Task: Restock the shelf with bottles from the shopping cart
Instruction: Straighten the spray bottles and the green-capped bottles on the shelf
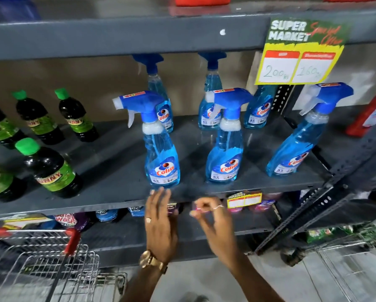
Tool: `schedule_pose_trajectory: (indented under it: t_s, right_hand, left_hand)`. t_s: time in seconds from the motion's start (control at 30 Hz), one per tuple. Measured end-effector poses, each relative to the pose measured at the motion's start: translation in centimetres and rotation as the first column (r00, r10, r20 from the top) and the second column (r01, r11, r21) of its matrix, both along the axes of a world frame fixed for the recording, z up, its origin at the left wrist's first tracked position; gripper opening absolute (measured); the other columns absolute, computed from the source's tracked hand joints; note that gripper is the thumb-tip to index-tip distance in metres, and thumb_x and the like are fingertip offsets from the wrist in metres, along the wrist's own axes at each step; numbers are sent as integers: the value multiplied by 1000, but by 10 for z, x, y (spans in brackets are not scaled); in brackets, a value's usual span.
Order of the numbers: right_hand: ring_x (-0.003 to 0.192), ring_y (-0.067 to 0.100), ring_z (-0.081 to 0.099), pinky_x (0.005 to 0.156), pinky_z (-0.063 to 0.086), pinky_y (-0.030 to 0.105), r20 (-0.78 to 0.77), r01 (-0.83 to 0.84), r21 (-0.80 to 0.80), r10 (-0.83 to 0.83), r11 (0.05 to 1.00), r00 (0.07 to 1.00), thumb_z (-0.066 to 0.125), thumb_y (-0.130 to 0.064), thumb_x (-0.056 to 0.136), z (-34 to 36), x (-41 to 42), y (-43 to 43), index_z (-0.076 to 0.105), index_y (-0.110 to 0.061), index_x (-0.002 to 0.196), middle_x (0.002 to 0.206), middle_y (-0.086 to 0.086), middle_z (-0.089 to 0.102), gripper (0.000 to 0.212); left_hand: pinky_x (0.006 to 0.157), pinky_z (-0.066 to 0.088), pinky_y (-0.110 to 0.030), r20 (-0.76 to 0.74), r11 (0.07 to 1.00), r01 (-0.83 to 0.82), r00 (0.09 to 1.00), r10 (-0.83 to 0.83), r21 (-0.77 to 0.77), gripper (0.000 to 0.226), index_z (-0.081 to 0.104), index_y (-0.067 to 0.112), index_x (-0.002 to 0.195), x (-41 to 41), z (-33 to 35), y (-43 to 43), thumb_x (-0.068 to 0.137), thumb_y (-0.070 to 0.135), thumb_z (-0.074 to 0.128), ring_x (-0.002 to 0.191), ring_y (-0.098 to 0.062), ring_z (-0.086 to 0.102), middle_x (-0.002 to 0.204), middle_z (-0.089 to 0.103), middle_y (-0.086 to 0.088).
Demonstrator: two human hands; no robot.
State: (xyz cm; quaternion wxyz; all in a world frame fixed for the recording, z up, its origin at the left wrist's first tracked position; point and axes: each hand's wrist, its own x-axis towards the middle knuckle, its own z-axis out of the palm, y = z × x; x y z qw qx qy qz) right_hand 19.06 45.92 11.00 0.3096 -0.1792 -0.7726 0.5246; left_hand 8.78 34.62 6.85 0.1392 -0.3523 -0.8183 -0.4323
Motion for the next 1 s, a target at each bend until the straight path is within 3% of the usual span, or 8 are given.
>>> schedule_pose_trajectory:
  t_s: [0.1, 0.23, 0.33, 0.43, 0.5, 0.57, 0.67, 1.0]
  right_hand:
    - [131, 8, 40, 110, 34, 23, 140, -75, 84, 63, 994, 988, 64, -51, 81, -4, -37, -22, 40, -15, 137, 136, 0, 46, 70]
    - [148, 29, 4, 120, 5, 33, 323, -26, 124, -16, 992, 946, 72, -50, 75, -6, -84, -36, 5, -1, 150, 160, 16, 9, 112]
    - [146, 34, 15, 119, 7, 35, 261, 68, 50, -78, 996, 962, 76, -38, 77, -5, -108, -25, 15, 5, 147, 156, 23, 20, 102]
    - [119, 38, 54, 105, 42, 49, 163, 32, -127, -11, 991, 987, 78, -14, 77, -2, -124, -1, 46, 6, 124, 125, 27, 58, 61]
    - [101, 26, 65, 89, 53, 30, 132, -27, -165, 49, 986, 990, 79, -9, 75, -4, -126, 8, 52, 0, 113, 109, 16, 66, 47]
    - [91, 2, 65, 79, 50, 10, 129, -70, -149, 90, 986, 988, 80, -10, 75, -8, -126, 10, 53, -7, 112, 103, 3, 67, 46]
    - [85, -16, 61, 73, 45, 2, 122, -87, -121, 102, 989, 987, 79, -10, 75, -15, -124, 10, 53, -14, 109, 97, -13, 64, 43]
    - [91, -13, 63, 72, 48, 4, 113, -103, -134, 119, 986, 986, 78, -14, 78, -21, -124, 11, 51, -24, 108, 101, -19, 63, 42]
  left_hand:
    - [120, 4, -43, 137, 963, -257, 954, 267, -82, 56, 31, 6, 144, -31, 12, -10, 93, 29, 36, 147, -33, 13, 153, 31, -18]
    - [116, -13, -53, 166, 893, -252, 929, 331, -373, 50, 31, 12, 145, -65, 13, -8, 98, 27, 37, 149, -33, 2, 157, 27, -8]
    - [111, -23, -54, 136, 866, -255, 930, 341, -430, 49, 27, 19, 147, -68, 7, -3, 99, 25, 37, 149, -29, -6, 158, 23, 2]
    - [112, -23, -50, 154, 867, -263, 922, 355, -423, 48, 27, 22, 147, -69, 8, -1, 100, 31, 32, 149, -26, -7, 159, 23, 6]
    - [116, -16, -46, 184, 867, -263, 912, 366, -423, 49, 24, 22, 148, -73, 9, 1, 101, 32, 28, 150, -23, -4, 160, 20, 6]
    - [117, -11, -44, 202, 869, -262, 907, 370, -419, 50, 21, 21, 149, -74, 10, 1, 101, 33, 27, 150, -21, -1, 160, 18, 5]
    - [117, -9, -41, 190, 880, -216, 929, 319, -423, 50, 21, 19, 149, -74, 8, -5, 101, 31, 27, 150, -21, 2, 160, 18, 4]
    - [120, -4, -37, 194, 895, -222, 929, 314, -386, 49, 23, 16, 148, -80, 8, -8, 100, 20, 29, 150, -22, 4, 161, 15, -3]
